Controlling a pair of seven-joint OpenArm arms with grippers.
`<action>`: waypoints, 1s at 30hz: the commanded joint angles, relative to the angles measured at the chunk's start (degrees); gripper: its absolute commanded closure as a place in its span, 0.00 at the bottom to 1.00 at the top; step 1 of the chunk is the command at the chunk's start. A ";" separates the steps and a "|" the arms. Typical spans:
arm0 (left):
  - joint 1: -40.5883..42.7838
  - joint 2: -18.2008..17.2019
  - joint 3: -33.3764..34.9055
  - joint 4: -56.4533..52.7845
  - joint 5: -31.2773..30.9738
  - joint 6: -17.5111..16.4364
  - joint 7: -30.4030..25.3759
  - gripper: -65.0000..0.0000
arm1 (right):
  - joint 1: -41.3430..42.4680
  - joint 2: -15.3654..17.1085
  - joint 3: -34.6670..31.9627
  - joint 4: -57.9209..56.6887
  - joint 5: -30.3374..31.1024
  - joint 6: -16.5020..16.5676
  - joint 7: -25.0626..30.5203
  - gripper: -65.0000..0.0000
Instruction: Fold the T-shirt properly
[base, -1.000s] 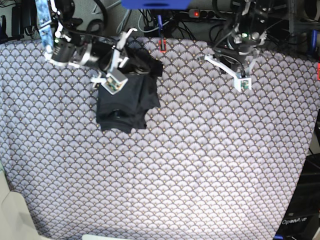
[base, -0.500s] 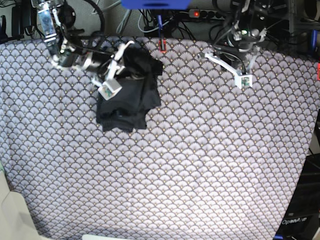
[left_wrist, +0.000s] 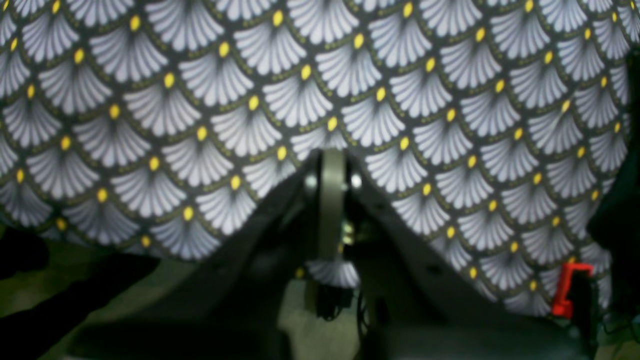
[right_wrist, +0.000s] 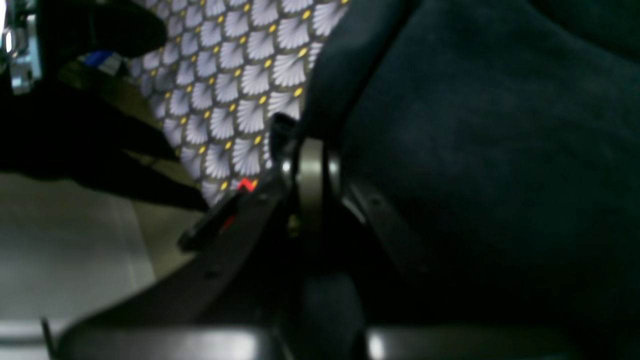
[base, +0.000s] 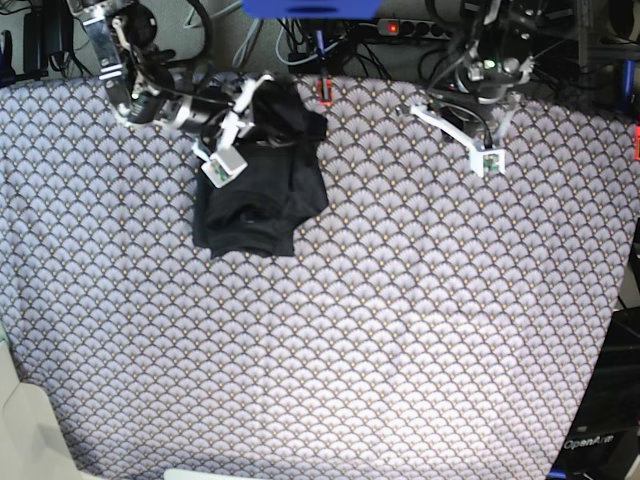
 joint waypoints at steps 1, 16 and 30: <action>-0.06 -0.36 -0.27 1.67 0.25 -0.22 -0.85 1.00 | -0.20 0.99 0.31 2.31 0.29 0.38 0.00 1.00; 0.73 -2.64 -7.92 4.58 0.16 -0.22 -0.33 1.00 | -3.81 1.43 0.83 22.79 -9.47 0.38 -9.41 1.00; 6.09 -2.29 -32.53 3.87 0.86 -22.28 -0.85 1.00 | -7.76 -2.00 19.47 22.79 -29.78 0.38 -8.97 1.00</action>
